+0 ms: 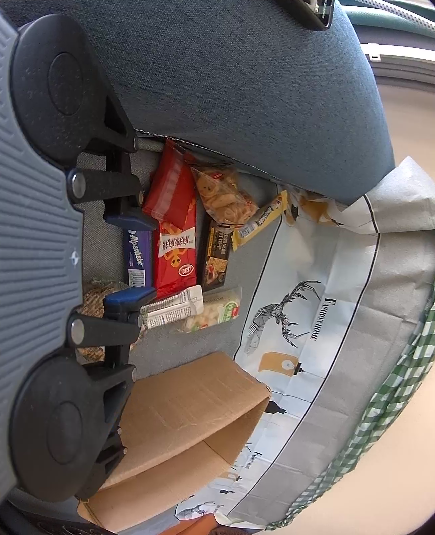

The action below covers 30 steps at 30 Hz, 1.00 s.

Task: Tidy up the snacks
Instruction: 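Grasp the clear peanut bag with the right tool while the left tool reaches toward the snacks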

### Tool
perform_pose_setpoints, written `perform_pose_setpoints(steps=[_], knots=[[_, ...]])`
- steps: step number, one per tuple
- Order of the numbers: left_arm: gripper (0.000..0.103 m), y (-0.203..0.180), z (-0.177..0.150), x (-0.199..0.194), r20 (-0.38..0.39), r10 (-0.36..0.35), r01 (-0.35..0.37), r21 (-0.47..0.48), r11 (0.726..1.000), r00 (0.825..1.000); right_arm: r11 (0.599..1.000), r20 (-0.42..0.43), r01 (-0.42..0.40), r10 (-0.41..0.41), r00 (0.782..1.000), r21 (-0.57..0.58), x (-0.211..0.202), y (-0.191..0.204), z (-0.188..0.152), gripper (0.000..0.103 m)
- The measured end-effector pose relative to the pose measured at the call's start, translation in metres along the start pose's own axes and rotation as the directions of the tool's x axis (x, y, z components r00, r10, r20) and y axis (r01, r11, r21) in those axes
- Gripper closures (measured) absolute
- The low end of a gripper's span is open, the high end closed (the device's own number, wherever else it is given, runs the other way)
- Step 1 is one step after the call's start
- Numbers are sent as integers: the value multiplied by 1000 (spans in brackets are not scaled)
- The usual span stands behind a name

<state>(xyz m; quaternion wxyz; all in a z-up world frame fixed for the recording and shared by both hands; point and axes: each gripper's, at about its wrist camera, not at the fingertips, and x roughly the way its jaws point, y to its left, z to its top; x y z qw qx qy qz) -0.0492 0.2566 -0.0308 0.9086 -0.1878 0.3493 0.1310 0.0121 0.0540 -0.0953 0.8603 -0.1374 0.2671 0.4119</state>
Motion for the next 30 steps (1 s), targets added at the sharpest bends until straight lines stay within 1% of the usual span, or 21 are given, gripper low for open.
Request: perform_pose_setpoints(steps=[2,5,8,13,15,16,19,22,25,30], knots=[[62,1,0,2,-5,6,-6,-7,1000,1000,1000,5,2,-2,1000,-1,1,-2,1,4],[60,1,1,3,-9,15,-15,-8,1000,1000,1000,-12,-13,13,1000,25,6,-5,2,4],[58,0,1,4,-12,20,-20,0,1000,1000,1000,-25,-15,16,1000,24,11,-6,1,4],[51,2,1,3,-9,28,-28,-10,1000,1000,1000,-65,-15,17,998,23,25,-3,0,4],[50,5,1,3,-12,31,-31,-18,999,999,1000,-82,-17,19,996,26,30,-4,-2,5],[50,6,1,3,-16,34,-34,-21,999,999,1000,-89,-18,19,996,22,32,-3,-3,6],[50,5,1,9,-47,49,-49,-9,999,998,1000,-116,-10,10,993,-4,35,-1,-5,13],[50,0,1,18,-82,75,-73,32,997,994,999,-105,-29,26,994,-21,31,0,-7,23],[50,-4,1,25,-103,79,-74,60,995,991,999,-105,-30,25,994,-46,25,2,-8,23],[50,-7,1,34,-112,79,-72,69,995,991,997,-109,-45,38,993,-63,4,3,-7,23]])
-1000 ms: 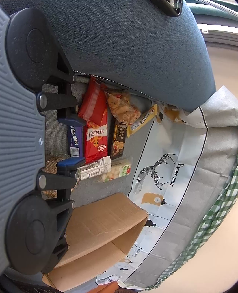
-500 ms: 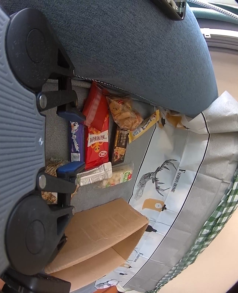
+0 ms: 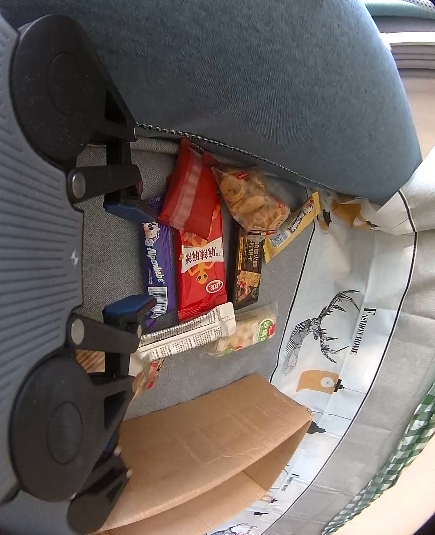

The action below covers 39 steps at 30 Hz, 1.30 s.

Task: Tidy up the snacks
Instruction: 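Grasp the clear peanut bag with the right tool while the left tool reaches toward the snacks, then grasp the purple Alpenliebe candy with the left tool while the right tool holds the peanut bag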

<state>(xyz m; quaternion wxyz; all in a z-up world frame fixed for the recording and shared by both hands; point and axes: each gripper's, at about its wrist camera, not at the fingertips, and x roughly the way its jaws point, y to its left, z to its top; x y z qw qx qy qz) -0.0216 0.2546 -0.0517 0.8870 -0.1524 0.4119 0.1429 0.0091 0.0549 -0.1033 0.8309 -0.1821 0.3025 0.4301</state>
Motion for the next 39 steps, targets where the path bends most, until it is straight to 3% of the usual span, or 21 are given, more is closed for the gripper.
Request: perform_pose_setpoints(steps=[9,12,16,23,28,33,35,37,38,39], knots=[[48,-18,0,13,5,48,-48,118,992,999,996,-34,-42,45,998,84,-60,-5,-20,23],[33,-33,-3,20,27,106,-110,211,971,994,997,-40,-17,20,999,69,-56,-1,-23,23],[33,-46,-8,32,46,131,-139,311,940,990,995,-91,16,-8,996,96,-40,-3,-25,23],[33,-46,-8,48,60,128,-141,338,931,990,994,-127,34,-21,992,107,-24,-4,-30,23],[33,-53,-11,63,54,159,-167,386,907,986,992,-137,20,-3,991,128,-19,-8,-29,22],[33,-44,-8,68,42,126,-133,332,934,991,989,-144,7,14,989,147,-15,-9,-27,22],[44,-40,-7,67,32,99,-104,307,946,995,989,-149,6,16,989,146,-14,-9,-28,21],[74,-38,-6,65,22,65,-69,293,954,998,989,-151,4,18,988,145,-12,-9,-28,19],[81,-38,-6,63,19,56,-59,292,955,998,989,-152,2,21,988,146,-11,-9,-28,18],[82,-37,-6,61,17,47,-50,287,957,999,989,-153,0,23,988,148,-11,-9,-28,18]])
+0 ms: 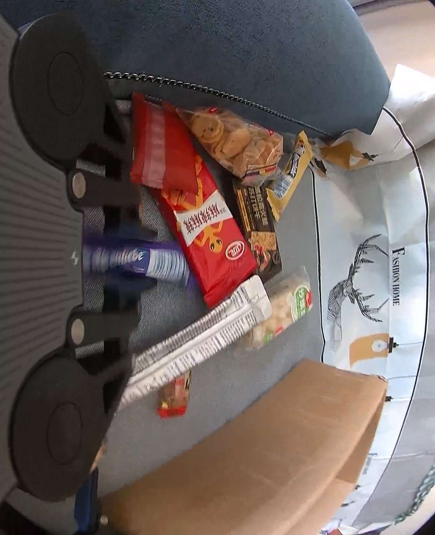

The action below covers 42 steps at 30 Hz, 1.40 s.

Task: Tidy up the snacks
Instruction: 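Grasp the purple Alpenliebe candy with the left tool while the right tool holds the peanut bag, then carry the peanut bag with the right tool while the left tool carries the candy over the box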

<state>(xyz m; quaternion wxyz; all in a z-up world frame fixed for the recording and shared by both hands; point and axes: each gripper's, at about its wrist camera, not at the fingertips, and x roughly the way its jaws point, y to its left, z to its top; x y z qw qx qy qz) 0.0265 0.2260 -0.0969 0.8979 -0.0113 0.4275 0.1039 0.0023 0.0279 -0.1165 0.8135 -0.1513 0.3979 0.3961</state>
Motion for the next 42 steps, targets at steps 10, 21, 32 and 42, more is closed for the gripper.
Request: perform_pose_setpoints(steps=[10,21,32,42], knots=[[83,15,-3,-23,-215,-81,57,-115,992,973,1000,-5,-3,3,1000,-21,5,5,2,21],[82,25,-15,-35,-227,-55,-2,-243,970,972,1000,31,-20,21,999,-8,-2,4,2,22],[79,20,-17,-25,-285,-34,-24,-197,980,958,1000,-10,-18,18,1000,2,3,3,-2,19],[84,19,-15,-23,-282,-22,-32,-184,982,959,1000,-12,-4,4,1000,-16,5,6,-2,22]])
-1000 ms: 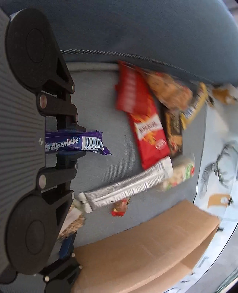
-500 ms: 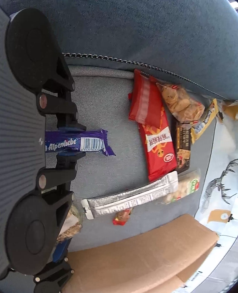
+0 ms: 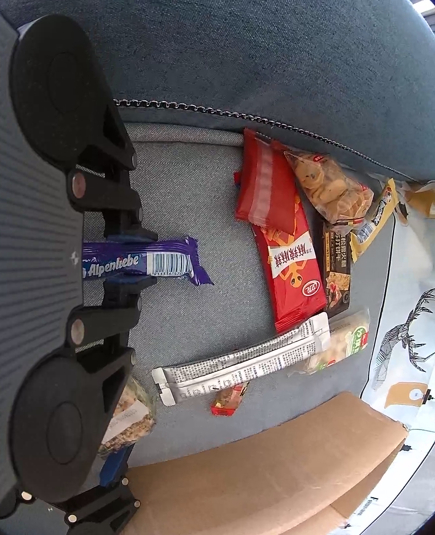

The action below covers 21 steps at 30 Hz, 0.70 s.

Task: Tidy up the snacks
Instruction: 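Carry the peanut bag with the right tool while the left tool carries the candy over the box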

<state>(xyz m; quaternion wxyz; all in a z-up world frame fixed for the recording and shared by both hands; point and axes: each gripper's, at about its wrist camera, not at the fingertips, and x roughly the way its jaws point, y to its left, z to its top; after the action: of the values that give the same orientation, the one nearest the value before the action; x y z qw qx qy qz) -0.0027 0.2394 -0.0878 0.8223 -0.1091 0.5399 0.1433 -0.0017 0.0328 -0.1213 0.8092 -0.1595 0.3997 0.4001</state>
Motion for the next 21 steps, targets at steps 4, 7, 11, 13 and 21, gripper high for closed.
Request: perform_pose_setpoints(steps=[4,7,11,13,21], knots=[[85,2,-2,-9,49,-17,18,-10,1000,999,1000,30,5,-5,1000,-4,-6,1,1,22],[85,3,-6,-22,111,-25,27,-11,1000,993,1000,80,14,-13,997,-16,-17,2,1,22],[85,5,-12,-41,209,-26,33,-30,999,977,1000,151,18,-15,988,-17,-36,4,1,22],[85,7,-16,-52,263,-28,42,-47,998,964,1000,196,18,-14,980,-18,-47,4,1,22],[85,9,-22,-82,385,-53,83,-62,995,921,999,357,24,-9,934,-37,-94,2,1,22]])
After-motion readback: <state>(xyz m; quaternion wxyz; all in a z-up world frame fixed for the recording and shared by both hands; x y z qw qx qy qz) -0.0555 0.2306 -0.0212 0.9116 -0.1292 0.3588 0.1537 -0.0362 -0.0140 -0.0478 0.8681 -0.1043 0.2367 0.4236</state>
